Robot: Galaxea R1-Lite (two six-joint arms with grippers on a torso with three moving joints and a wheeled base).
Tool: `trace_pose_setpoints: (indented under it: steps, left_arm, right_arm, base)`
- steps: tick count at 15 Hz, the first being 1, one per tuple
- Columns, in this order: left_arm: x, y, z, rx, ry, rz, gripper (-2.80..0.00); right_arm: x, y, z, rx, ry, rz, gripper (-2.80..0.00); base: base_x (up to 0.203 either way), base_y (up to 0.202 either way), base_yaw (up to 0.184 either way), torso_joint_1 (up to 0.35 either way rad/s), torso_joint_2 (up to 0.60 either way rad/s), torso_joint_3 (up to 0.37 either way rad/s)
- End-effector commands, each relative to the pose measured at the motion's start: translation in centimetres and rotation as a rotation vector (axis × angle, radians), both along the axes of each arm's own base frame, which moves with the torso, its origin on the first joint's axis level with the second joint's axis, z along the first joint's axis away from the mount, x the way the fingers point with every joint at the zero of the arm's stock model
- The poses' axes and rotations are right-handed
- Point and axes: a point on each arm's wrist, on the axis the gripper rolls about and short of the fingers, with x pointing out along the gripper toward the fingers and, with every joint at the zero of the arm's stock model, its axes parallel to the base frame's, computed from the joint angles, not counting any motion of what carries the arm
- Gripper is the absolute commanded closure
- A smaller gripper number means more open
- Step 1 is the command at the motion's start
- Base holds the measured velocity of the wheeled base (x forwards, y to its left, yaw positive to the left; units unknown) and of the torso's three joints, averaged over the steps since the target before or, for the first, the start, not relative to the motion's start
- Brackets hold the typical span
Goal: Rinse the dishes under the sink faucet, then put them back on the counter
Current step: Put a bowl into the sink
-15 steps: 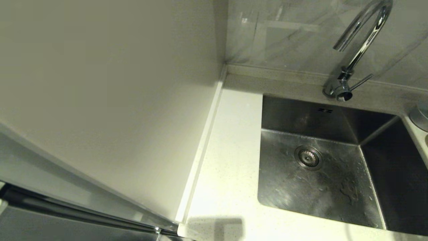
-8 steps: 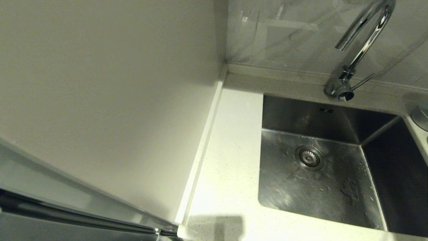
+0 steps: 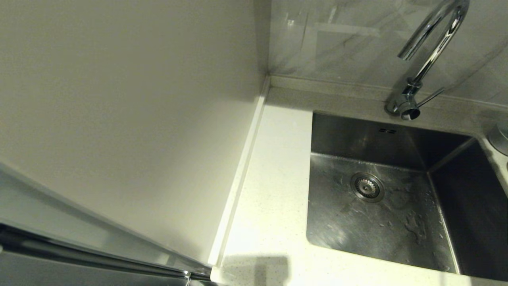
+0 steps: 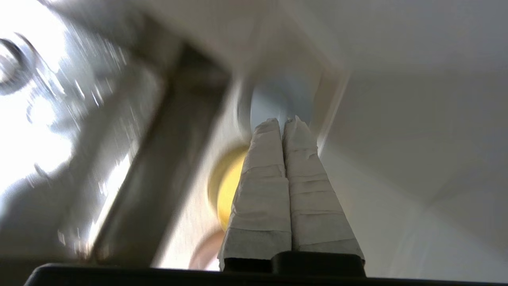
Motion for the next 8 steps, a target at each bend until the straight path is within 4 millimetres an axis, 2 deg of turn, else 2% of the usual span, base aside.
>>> trace_pose_setpoints:
  steps: [1, 4, 8]
  left_arm:
    - [0.0, 0.0, -0.1, 0.0, 0.003, 0.0, 0.0]
    - [0.0, 0.0, -0.1, 0.0, 0.003, 0.0, 0.0]
    - [0.0, 0.0, -0.1, 0.0, 0.003, 0.0, 0.0]
  right_arm:
    - [0.7, -2.0, -3.1, 0.043, 0.111, -0.064, 0.0]
    - [0.4, -3.4, -5.3, 0.12, 0.226, -0.111, 0.0]
    - [1.3, -4.4, -6.7, 0.23, 0.212, -0.135, 0.0]
  base:
    - [0.0, 0.0, 0.0, 0.0, 0.0, 0.0]
    - [0.0, 0.0, 0.0, 0.0, 0.0, 0.0]
    - [0.0, 0.0, 0.0, 0.0, 0.0, 0.0]
